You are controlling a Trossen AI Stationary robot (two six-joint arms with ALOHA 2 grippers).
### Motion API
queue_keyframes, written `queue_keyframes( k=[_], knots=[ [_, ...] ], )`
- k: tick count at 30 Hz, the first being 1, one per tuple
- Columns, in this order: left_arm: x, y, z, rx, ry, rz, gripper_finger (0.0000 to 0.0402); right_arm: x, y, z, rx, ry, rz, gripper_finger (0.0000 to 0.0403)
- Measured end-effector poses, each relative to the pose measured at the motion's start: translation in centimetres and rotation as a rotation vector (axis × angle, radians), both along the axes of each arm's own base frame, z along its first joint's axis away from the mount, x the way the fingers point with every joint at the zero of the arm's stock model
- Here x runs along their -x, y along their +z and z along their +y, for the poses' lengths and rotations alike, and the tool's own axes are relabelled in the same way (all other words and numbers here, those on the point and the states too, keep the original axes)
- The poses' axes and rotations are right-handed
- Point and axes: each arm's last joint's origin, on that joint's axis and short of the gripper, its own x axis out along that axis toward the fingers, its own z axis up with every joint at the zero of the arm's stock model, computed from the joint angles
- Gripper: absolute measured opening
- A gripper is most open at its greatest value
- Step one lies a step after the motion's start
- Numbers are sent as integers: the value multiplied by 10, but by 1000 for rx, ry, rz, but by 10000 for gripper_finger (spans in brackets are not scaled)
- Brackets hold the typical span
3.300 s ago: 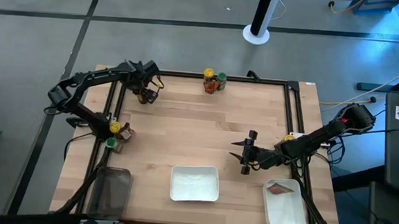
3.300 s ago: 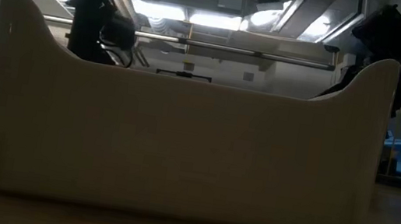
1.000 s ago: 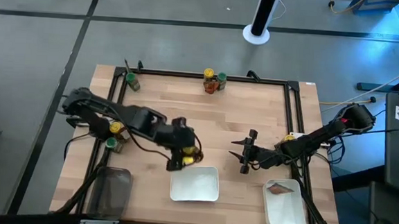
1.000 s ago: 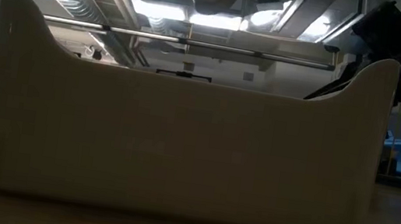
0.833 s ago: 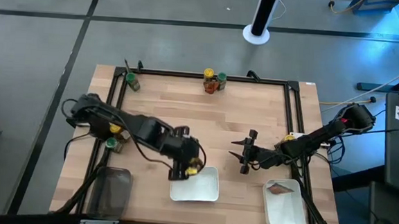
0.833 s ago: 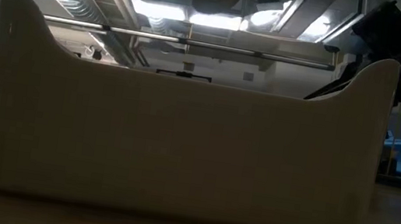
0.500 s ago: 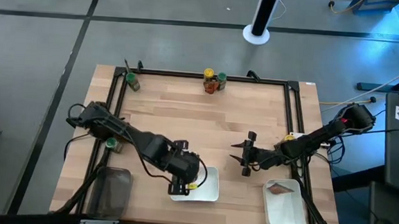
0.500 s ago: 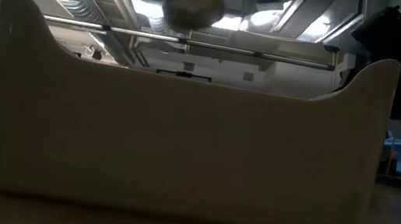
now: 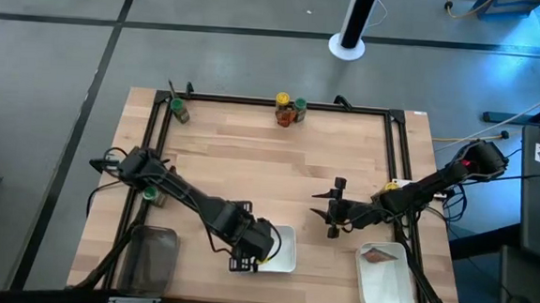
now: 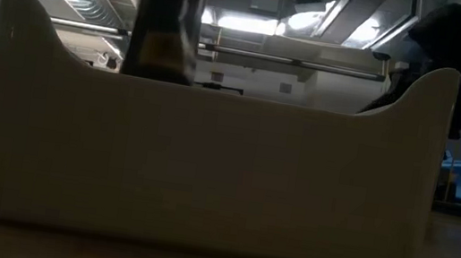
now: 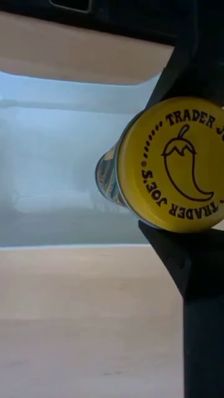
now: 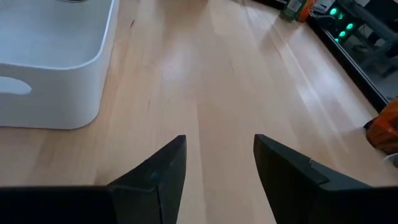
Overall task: Sort spices by type
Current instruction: Put the top left yellow seasoning bottle into the left white bin
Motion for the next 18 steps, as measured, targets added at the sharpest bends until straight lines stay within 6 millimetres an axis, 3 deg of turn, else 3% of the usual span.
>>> queue_keyframes(
  k=[18],
  knots=[
    [-3,-48,-7,-71,-106,53,213,0,0,0,-18,-10,-2,189]
  ],
)
